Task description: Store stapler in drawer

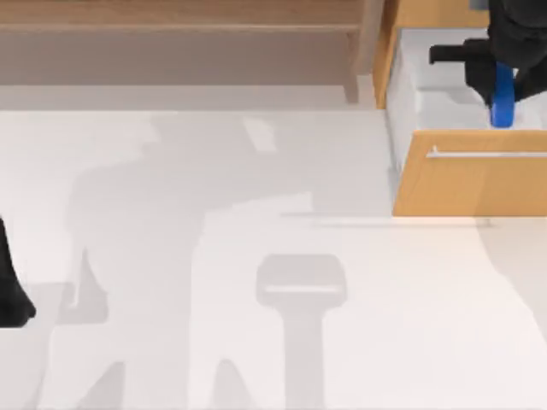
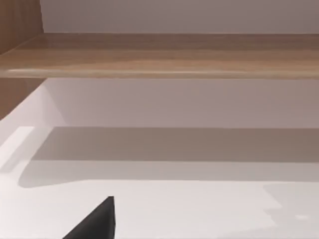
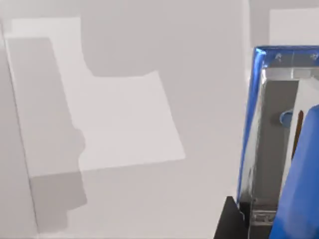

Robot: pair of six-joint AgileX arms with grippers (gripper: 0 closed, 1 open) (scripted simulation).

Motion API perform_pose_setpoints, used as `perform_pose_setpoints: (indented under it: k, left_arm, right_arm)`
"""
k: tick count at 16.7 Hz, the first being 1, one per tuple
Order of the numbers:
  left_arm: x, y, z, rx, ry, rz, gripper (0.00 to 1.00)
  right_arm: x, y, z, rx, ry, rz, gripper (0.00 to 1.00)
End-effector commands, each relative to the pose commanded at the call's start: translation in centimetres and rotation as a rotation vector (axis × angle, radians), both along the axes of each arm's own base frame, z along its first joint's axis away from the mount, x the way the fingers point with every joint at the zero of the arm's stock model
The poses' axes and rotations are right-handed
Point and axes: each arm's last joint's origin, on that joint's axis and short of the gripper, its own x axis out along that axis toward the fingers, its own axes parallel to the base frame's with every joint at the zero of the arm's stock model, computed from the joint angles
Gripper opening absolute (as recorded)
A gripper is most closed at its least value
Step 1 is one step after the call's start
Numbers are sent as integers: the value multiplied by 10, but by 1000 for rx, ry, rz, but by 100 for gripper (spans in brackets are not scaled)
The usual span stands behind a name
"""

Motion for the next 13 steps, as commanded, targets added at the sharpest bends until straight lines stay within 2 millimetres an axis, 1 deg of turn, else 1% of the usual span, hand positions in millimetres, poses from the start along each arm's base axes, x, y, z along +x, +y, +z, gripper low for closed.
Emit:
perform_pose_setpoints:
  k: [1,2,3,4,13]
  left_arm:
    - [0,0,0,0,0,0,100]
    - [0,0,0,0,0,0,100]
    - [0,0,0,0,0,0,100]
    - [0,0,0,0,0,0,100]
    - [0,0,0,0,0,0,100]
  right_arm:
    - [5,-8,-21,25,67,28,0]
    - [9,-13,-38,49,119,53,0]
    - [10,-15,-50,68,156,72,0]
    - [11,-16,-57,79,178,84,0]
    - [11,-15,-64,82,184,89,0]
